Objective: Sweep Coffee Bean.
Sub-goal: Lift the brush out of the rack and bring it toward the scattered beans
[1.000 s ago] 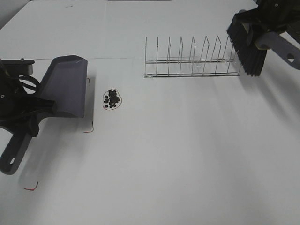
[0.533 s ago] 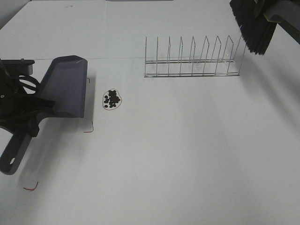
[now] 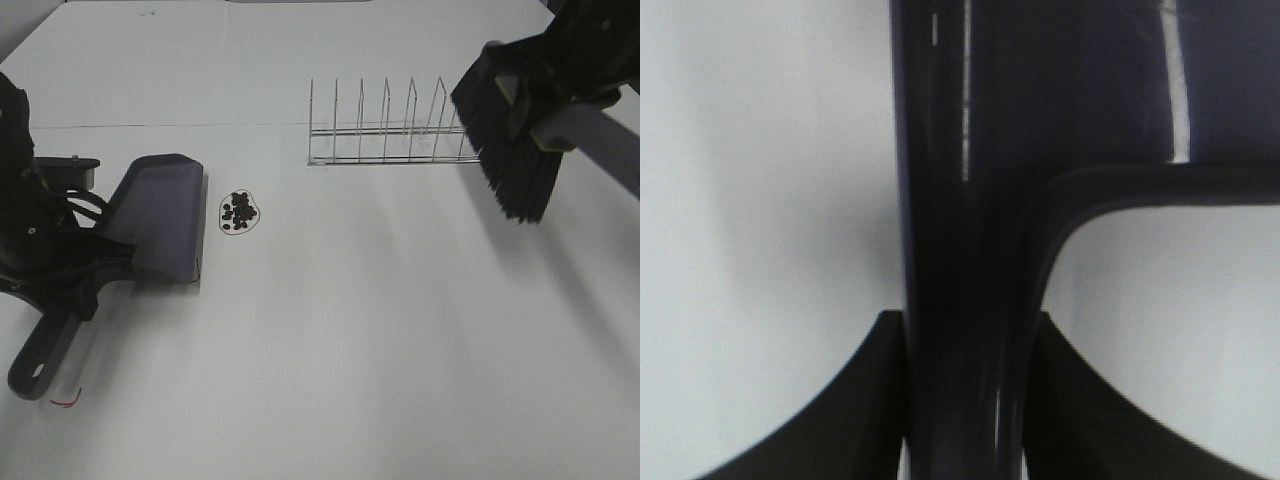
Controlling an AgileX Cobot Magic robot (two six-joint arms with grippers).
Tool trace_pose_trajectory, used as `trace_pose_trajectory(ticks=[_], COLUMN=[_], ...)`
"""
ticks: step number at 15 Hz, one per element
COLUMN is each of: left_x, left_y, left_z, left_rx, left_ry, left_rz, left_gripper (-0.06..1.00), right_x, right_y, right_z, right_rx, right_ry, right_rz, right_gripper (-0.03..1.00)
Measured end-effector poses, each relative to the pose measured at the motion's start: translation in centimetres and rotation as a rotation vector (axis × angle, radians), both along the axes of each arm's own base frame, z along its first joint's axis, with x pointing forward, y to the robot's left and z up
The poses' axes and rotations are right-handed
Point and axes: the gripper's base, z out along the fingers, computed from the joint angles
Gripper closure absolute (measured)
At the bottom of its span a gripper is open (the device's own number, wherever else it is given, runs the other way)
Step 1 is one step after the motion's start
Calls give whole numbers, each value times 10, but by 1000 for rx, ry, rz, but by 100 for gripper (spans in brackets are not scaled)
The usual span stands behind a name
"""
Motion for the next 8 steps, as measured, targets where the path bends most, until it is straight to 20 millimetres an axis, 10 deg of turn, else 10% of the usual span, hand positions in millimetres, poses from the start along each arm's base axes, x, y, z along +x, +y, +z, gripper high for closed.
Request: trace_pose_trajectory(ticks=[8], left_x=[4], left_y=[-3], left_z=[-30], left_rx=[8], left_ry=[33], left_rz=[5], left_gripper=[68], right_x=[-5], right_y=[76], right_z=[-78], right_rx=[-173], right_ry=[75], right_rz=[189], right_gripper=[62])
